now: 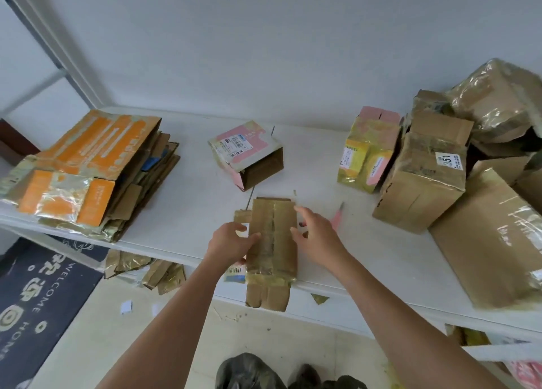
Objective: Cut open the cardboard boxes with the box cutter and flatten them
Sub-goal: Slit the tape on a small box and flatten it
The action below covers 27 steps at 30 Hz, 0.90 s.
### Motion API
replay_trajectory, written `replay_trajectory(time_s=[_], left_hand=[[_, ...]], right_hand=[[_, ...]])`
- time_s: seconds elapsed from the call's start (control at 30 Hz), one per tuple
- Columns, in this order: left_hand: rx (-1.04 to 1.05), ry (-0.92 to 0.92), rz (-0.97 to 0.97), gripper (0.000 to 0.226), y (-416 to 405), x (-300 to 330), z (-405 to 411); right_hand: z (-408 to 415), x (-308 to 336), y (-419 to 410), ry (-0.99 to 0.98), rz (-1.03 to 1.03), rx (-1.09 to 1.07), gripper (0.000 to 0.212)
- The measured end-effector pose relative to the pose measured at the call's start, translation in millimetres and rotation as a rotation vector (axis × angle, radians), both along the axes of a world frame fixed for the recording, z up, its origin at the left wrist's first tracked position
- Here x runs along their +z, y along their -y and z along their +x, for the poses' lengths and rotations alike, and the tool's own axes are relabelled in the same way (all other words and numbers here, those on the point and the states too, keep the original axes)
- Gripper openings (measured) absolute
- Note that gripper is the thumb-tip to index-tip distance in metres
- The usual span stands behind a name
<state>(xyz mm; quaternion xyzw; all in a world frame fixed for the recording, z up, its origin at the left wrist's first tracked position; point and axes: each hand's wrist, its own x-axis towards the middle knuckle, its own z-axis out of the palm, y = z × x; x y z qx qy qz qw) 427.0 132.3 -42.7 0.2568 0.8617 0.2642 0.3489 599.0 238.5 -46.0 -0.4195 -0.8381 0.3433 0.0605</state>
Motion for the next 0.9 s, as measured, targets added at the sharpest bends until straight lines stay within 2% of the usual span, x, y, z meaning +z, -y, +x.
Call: replay_trajectory(time_s=[0.07,0.17,0.33,0.47,0.6,0.73,0.83,0.9], left_hand=[[-0.040,0.003,0.000,0.051,-2.2,-0.7,0.5],[-0.076,-0.026,-0.027,0.046,-4.8,-2.2,-1.6],[-0.063,-0.045,-0.064,0.028,-13.7,-4.4,-8.2],[-0.031,-0.034,-0.069,0.025,-16.7,-4.5,-8.6],[-0.023,-0.026,-0.063,0.025,-15.1,-4.4,-9.4],[-0.011,-0.008,-0.065,0.021,-15.5,-4.8,-9.6],[0.013,0.001,-0.064,0.021,-17.1,-5.8,-9.3],[0.027,-0.002,-0.063,0.022,-18.7,-7.0,-8.5]], right_hand=[[-20.1,1.3,6.9,0.028,-0.059,-0.010,0.065],[-36.0,-2.1,11.6,0.182,0.078,-0.016,0.072],[-46.9,-3.9,17.5,0.225,0.196,-0.083,0.068],[-53.8,-3.5,23.1,0.234,0.214,-0.148,0.057],[-55.5,2.6,10.0,0.185,0.099,-0.149,0.052],[-38.9,10.0,-8.4,0.050,-0.139,-0.176,0.068],[-27.5,8.0,-17.9,-0.094,-0.310,-0.186,0.052],[-21.3,5.6,-22.9,-0.164,-0.439,-0.194,0.051]])
